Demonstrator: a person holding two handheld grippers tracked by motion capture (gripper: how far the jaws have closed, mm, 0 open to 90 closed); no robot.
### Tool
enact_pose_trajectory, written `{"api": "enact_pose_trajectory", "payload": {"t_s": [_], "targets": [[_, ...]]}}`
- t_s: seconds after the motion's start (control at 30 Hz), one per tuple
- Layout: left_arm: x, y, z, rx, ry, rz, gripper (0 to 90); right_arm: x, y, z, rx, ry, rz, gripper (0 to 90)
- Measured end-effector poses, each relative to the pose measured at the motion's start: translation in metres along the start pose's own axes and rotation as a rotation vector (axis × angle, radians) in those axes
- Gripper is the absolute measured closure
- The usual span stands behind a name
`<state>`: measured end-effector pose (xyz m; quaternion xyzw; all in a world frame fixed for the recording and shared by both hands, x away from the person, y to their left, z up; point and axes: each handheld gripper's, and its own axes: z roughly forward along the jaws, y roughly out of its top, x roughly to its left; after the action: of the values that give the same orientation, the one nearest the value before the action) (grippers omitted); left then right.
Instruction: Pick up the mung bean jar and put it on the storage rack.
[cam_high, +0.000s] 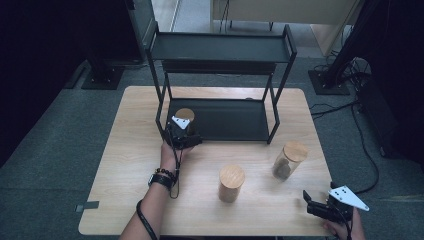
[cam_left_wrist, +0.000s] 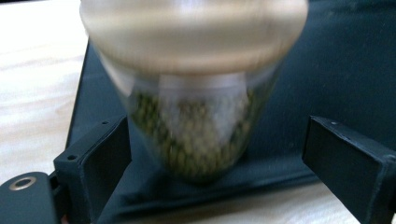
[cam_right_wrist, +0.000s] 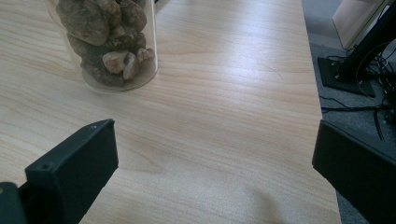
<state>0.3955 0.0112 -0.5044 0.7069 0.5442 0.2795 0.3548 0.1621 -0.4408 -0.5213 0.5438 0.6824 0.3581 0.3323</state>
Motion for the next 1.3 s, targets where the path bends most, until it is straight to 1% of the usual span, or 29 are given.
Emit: {"api": "enact_pose_trajectory", "payload": {"t_s": [0.07,0.1,0.13,0.33,0.5,0.6,0.67,0.7,0.8,0.83,1.03,1.17,1.3], "targets": [[0.0,-0.005,-0.001,-0.002,0.001,-0.005,8.2,0.0,0.0,0.0,0.001,0.002,-0.001,0.0],[0.0,-0.007,-0.002,0.0,-0.005,-0.002,6.9,0.0,0.0,0.0,0.002,0.003,-0.002,0.0],[0.001,-0.01,-0.004,0.001,-0.013,0.011,1.0,0.0,0.0,0.0,0.002,0.003,-0.002,0.0],[0.004,-0.014,-0.008,-0.006,-0.007,0.012,0.5,0.001,0.0,0.0,0.003,-0.002,-0.005,0.0],[0.002,-0.021,-0.012,0.002,-0.025,0.031,0.0,0.001,0.0,0.0,0.004,-0.002,-0.006,0.0],[0.002,-0.024,-0.015,-0.009,-0.023,0.031,0.0,0.001,0.0,0.0,0.004,-0.003,-0.008,0.0],[0.001,-0.025,-0.016,-0.015,-0.01,0.035,0.0,0.001,0.0,0.0,0.004,-0.004,-0.007,0.0],[0.002,-0.026,-0.017,-0.011,-0.006,0.043,0.0,0.001,0.0,0.0,0.005,-0.004,-0.008,0.0],[0.003,-0.029,-0.02,-0.025,-0.008,0.05,0.0,0.001,0.0,0.0,0.005,-0.006,-0.009,0.0],[0.004,-0.03,-0.021,-0.022,-0.007,0.052,0.0,0.001,0.0,0.0,0.005,-0.005,-0.009,0.0],[0.008,-0.034,-0.026,-0.026,-0.007,0.049,0.0,0.001,0.0,0.0,0.006,-0.006,-0.009,0.0],[0.01,-0.037,-0.03,-0.025,-0.014,0.07,0.0,0.002,0.0,0.0,0.005,-0.007,-0.01,0.0],[0.014,-0.041,-0.034,-0.026,-0.014,0.067,0.0,0.001,0.0,0.0,0.006,-0.007,-0.007,0.0]]}}
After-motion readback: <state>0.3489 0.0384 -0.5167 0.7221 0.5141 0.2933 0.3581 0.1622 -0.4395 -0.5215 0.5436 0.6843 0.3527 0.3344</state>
